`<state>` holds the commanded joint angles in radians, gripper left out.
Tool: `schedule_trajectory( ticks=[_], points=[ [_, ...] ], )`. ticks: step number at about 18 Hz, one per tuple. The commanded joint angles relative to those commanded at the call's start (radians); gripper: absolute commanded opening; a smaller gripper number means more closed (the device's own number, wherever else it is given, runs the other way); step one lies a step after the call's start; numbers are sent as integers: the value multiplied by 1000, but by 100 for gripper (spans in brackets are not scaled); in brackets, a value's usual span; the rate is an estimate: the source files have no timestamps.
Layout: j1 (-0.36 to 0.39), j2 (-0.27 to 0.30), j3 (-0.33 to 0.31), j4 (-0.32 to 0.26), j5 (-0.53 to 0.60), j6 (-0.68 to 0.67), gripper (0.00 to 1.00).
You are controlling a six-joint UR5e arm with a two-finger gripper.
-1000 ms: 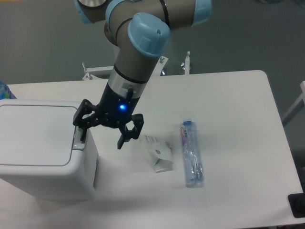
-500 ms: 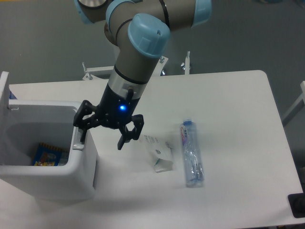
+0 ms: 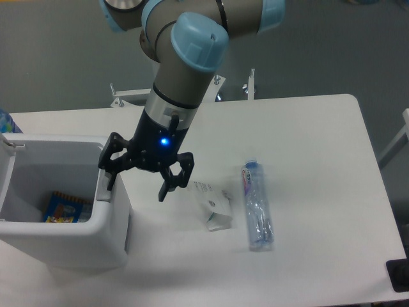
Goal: Open the trash can
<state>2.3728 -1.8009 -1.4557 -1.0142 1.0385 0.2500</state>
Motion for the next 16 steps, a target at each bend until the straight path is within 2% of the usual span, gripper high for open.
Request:
schedule_trajectory(
  ticks=[3,8,13,16],
  points=[
    [61,0,0,51,2,38,100],
    [173,-21,-12,49,41,188,100],
    [238,-57,-41,46,288,383,100],
    [281,-97,-44,36,328,489,100]
  ],
)
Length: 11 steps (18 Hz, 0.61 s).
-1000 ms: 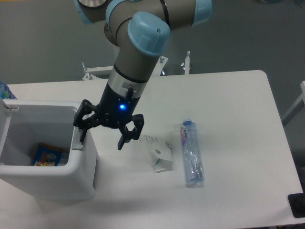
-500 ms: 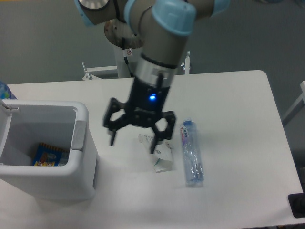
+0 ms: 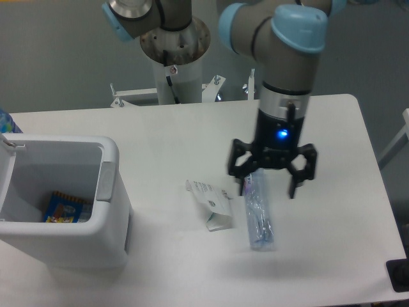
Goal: Open the trash can
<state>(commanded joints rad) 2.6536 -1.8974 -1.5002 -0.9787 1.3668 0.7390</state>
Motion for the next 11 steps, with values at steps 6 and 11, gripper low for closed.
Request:
schedule_trajectory(
  ticks=[6,11],
  points=[
    [14,-38,-5,-24,8,72,100],
    [12,-58,3,-83,90,201,100]
  ],
)
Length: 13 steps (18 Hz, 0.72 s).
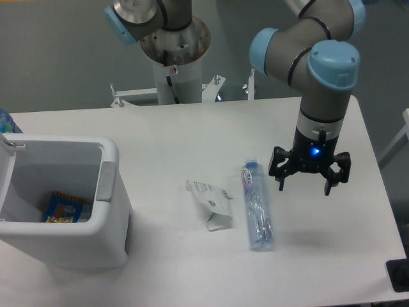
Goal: Open the trash can
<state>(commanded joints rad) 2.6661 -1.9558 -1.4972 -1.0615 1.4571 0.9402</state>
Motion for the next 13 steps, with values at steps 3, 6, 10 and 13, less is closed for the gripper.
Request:
schedule_trajectory(
  ticks=[3,6,10,13],
  points=[
    [-3,-12,9,-15,35,6,100],
    [-9,-17,9,-18,37,18,100],
    [-12,-12,-3,-23,89,161,100],
    [-20,-14,-5,-20,100,163,100]
  ],
)
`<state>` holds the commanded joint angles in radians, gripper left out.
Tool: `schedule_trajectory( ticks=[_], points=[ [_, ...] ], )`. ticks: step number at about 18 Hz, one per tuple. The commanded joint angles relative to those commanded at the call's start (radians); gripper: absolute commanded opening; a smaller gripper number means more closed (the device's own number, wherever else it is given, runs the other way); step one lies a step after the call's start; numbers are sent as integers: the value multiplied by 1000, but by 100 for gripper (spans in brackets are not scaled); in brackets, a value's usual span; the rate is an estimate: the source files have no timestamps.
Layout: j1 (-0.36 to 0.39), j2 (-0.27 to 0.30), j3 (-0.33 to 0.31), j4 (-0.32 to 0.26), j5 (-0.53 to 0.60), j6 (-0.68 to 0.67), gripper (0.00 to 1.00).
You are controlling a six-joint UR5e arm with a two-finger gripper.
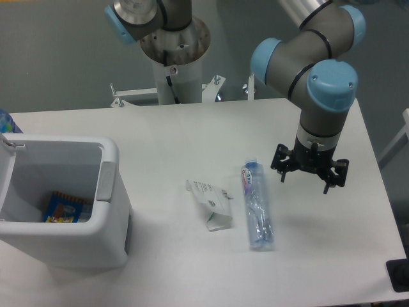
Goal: Open the trash can
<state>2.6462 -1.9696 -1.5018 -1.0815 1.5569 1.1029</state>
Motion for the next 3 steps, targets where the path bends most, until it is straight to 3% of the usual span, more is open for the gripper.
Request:
schedule_trajectory(
  ticks=[3],
  points=[
    [-5,0,-5,3,12,-2,100]
  ],
)
